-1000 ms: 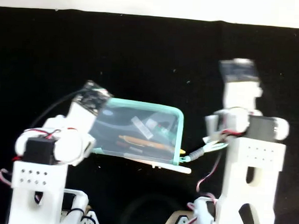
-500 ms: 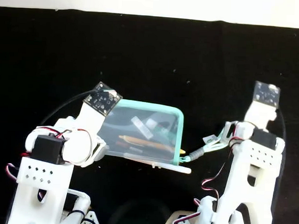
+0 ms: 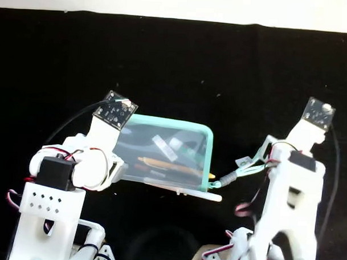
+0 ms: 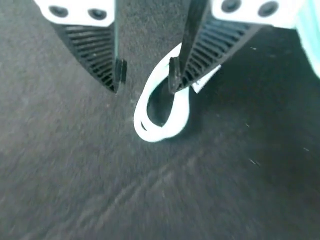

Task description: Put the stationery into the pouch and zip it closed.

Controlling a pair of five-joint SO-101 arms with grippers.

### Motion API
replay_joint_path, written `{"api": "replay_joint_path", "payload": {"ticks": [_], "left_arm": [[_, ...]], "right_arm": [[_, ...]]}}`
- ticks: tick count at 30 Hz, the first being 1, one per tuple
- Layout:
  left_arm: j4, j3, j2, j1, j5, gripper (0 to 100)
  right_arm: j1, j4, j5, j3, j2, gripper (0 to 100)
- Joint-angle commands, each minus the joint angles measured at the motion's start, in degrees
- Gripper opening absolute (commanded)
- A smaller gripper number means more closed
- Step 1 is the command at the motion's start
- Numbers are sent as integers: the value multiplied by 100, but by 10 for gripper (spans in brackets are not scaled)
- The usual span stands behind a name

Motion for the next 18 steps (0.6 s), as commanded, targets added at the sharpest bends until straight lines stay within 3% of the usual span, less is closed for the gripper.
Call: {"api": "replay_joint_path", "payload": {"ticks": [1, 10, 18], "left_arm": [[-62, -198, 84, -286, 35, 224], [-404, -215, 1323, -655, 26, 224], [-686, -242, 1420, -629, 26, 224]], "right_arm": [[101, -48, -70, -541, 796, 158], [259, 154, -53, -1604, 2141, 158], [-22, 136, -70, -2018, 2440, 158]]}}
